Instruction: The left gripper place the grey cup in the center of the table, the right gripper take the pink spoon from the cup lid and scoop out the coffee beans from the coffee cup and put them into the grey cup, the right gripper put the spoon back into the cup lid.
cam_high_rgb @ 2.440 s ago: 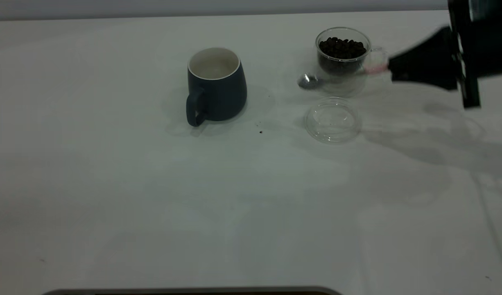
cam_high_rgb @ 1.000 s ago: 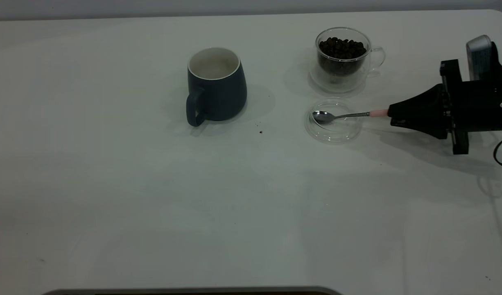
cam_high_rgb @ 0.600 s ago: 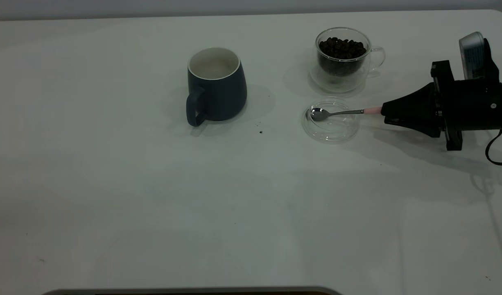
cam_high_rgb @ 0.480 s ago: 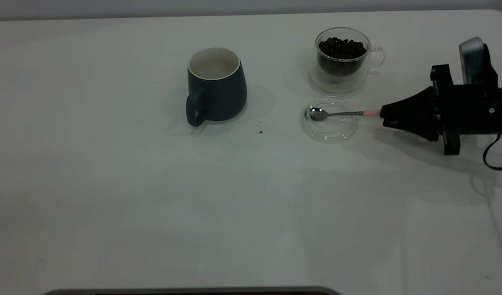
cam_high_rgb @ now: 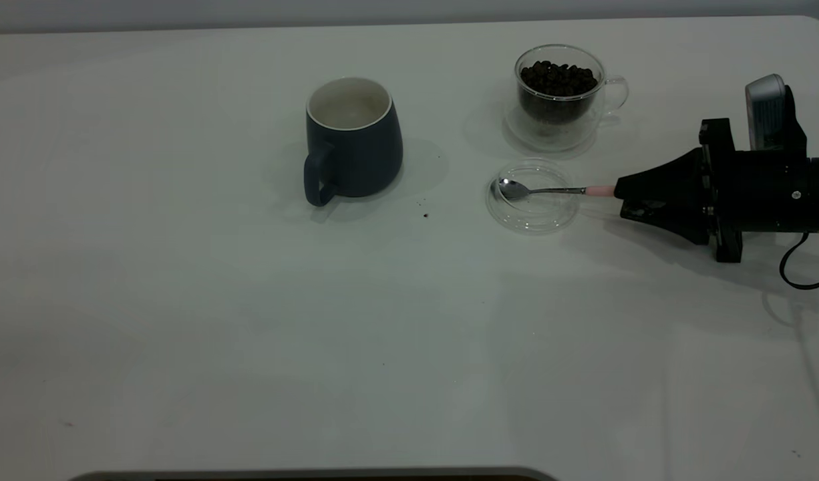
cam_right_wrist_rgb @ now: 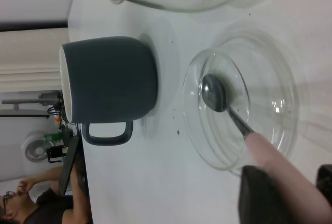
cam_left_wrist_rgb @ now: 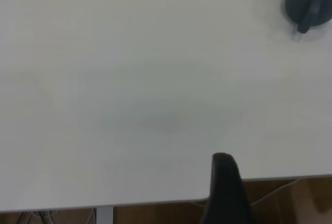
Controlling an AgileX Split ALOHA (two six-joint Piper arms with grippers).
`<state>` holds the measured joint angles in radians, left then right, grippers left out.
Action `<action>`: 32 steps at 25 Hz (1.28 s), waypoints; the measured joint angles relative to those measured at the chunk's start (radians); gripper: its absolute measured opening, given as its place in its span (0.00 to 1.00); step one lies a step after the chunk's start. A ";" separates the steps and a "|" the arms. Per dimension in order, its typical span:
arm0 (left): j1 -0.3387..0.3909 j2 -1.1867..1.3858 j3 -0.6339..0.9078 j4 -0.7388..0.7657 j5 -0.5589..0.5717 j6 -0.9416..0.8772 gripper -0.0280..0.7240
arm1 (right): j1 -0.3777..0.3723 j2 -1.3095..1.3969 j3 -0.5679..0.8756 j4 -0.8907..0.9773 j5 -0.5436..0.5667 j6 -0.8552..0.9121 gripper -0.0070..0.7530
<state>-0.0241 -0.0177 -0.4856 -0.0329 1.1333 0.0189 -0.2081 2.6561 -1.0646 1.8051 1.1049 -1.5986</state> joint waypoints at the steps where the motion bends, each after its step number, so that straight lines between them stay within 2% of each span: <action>1: 0.000 0.000 0.000 0.000 0.000 0.000 0.79 | 0.000 0.000 0.000 0.000 0.002 -0.001 0.49; 3: 0.000 0.000 0.000 0.000 0.000 0.000 0.79 | 0.000 0.000 0.000 0.000 0.006 -0.010 0.59; 6: 0.000 0.000 0.000 0.000 0.000 0.000 0.79 | -0.004 -0.004 0.000 0.000 0.012 -0.017 0.67; 10: 0.000 0.000 0.000 0.000 0.000 0.000 0.79 | -0.041 -0.039 0.000 -0.038 0.015 0.008 0.69; 13: 0.000 -0.001 0.000 0.000 0.000 0.000 0.79 | -0.082 -0.090 0.000 -0.130 -0.013 0.091 0.69; 18: 0.000 -0.001 0.000 0.000 0.000 0.000 0.79 | -0.143 -0.225 0.001 -0.427 -0.137 0.389 0.69; 22: 0.000 -0.001 0.000 0.000 0.000 0.000 0.79 | -0.145 -0.395 0.002 -0.747 -0.208 0.704 0.69; 28: 0.000 -0.001 0.000 0.000 0.000 0.000 0.79 | -0.100 -0.709 0.005 -1.178 -0.193 1.105 0.69; 32: 0.000 -0.001 0.000 0.000 0.000 0.000 0.79 | -0.067 -0.932 0.008 -1.370 -0.105 1.240 0.69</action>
<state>-0.0241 -0.0185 -0.4856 -0.0329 1.1333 0.0189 -0.2752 1.7239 -1.0561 0.4353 0.9995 -0.3587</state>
